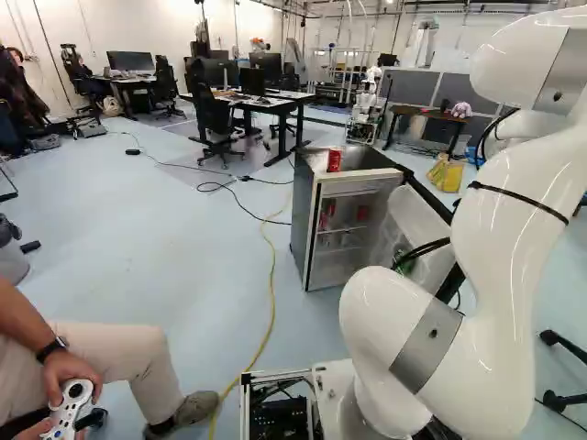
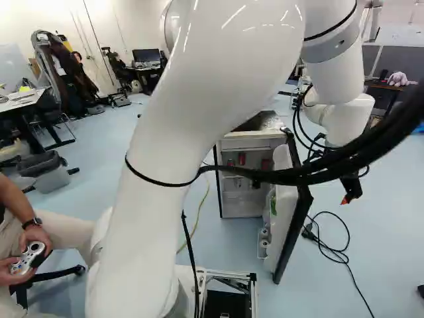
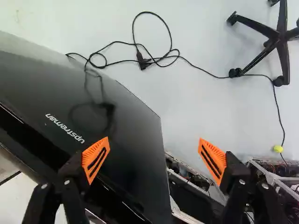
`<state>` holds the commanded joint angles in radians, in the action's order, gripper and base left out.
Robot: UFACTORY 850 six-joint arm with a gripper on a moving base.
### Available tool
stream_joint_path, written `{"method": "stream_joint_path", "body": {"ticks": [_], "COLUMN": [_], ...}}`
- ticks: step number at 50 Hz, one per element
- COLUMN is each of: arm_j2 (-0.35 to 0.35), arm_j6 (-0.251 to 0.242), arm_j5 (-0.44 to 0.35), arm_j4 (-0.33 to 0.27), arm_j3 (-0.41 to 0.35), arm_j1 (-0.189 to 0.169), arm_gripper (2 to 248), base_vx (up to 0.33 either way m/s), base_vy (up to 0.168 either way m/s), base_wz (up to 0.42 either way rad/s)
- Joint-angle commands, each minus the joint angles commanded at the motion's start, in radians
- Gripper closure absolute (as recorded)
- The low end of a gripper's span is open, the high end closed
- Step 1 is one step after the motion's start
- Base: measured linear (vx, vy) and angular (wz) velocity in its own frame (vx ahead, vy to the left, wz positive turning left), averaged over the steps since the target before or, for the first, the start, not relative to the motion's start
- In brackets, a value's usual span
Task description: Grab a drink from the fridge
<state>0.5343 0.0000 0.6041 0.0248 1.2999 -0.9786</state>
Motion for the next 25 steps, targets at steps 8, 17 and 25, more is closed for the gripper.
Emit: {"method": "stream_joint_path", "body": {"ticks": [8,17,25], "arm_j2": [-0.020,-0.042,-0.061], "arm_j6": [0.000,0.000,0.000], "arm_j5": [0.004,0.004,0.004], "arm_j4": [0.000,0.000,0.000], "arm_j3": [-0.029,-0.061,-0.089], "arm_j1": [0.007,0.015,0.025], "arm_gripper": [3,3,3], "base_vx": [0.000,0.000,0.000], "base_vy": [0.000,0.000,0.000], "base_wz": [0.000,0.000,0.000]}}
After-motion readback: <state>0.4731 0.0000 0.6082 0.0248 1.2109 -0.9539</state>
